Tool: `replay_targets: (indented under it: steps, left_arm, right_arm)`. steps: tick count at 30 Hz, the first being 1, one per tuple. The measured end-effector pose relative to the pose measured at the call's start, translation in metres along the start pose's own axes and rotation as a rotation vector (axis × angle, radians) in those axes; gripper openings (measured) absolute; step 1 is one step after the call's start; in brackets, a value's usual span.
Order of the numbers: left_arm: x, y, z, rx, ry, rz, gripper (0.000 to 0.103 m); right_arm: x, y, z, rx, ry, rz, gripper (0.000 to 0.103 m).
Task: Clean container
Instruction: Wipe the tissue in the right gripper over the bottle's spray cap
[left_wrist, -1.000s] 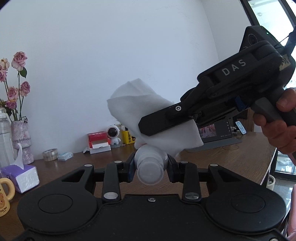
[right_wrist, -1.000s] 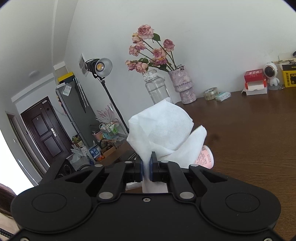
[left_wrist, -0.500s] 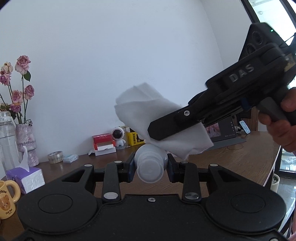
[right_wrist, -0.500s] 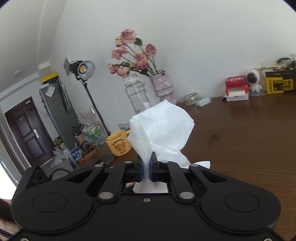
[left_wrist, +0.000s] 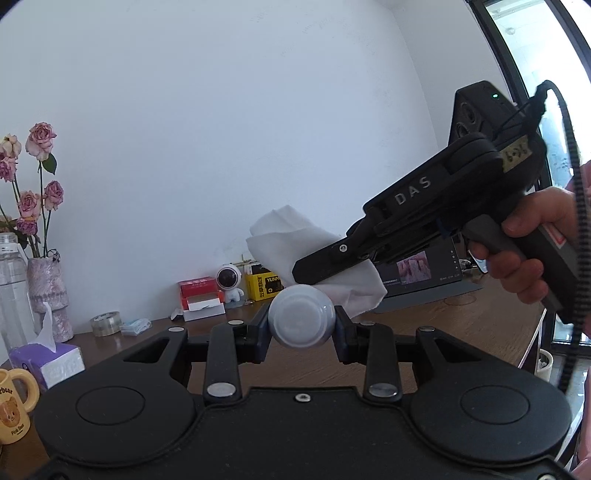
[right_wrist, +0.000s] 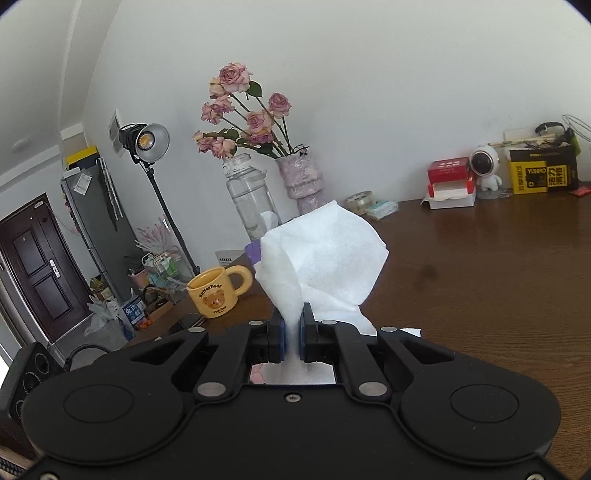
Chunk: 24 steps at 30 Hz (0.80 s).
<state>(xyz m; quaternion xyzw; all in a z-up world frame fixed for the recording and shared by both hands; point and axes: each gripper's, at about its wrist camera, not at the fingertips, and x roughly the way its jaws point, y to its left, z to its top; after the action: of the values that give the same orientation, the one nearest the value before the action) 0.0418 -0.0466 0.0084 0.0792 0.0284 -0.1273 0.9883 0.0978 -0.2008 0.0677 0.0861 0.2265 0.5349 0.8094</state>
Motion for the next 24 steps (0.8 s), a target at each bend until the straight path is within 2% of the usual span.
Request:
replay_targets:
  steps: [8,14,15,16,19,24]
  left_arm:
    - [0.004,0.006,-0.002,-0.029,0.02,0.014,0.033]
    - [-0.004,0.005,0.001,-0.028,-0.012,0.005,0.033]
    - [-0.005,0.004,0.002,-0.026,-0.02,0.004,0.033]
    - [-0.006,0.004,0.003,-0.026,-0.025,0.003,0.033]
    - [-0.004,0.007,0.004,-0.026,-0.031,0.006,0.033]
    - [-0.002,0.012,0.003,-0.039,-0.017,0.021,0.033]
  right_arm:
    - [-0.004,-0.01,-0.004,0.031,-0.019,-0.02,0.007]
    - [-0.006,-0.017,-0.008,0.054,-0.033,-0.035,0.007]
    - [-0.005,-0.02,-0.002,0.06,-0.034,-0.041,0.007]
    - [0.001,-0.028,0.019,0.076,-0.033,-0.063,0.007]
    - [0.006,-0.048,0.017,0.136,-0.016,-0.103,0.007]
    - [0.008,-0.03,0.014,0.115,-0.018,0.002,0.007]
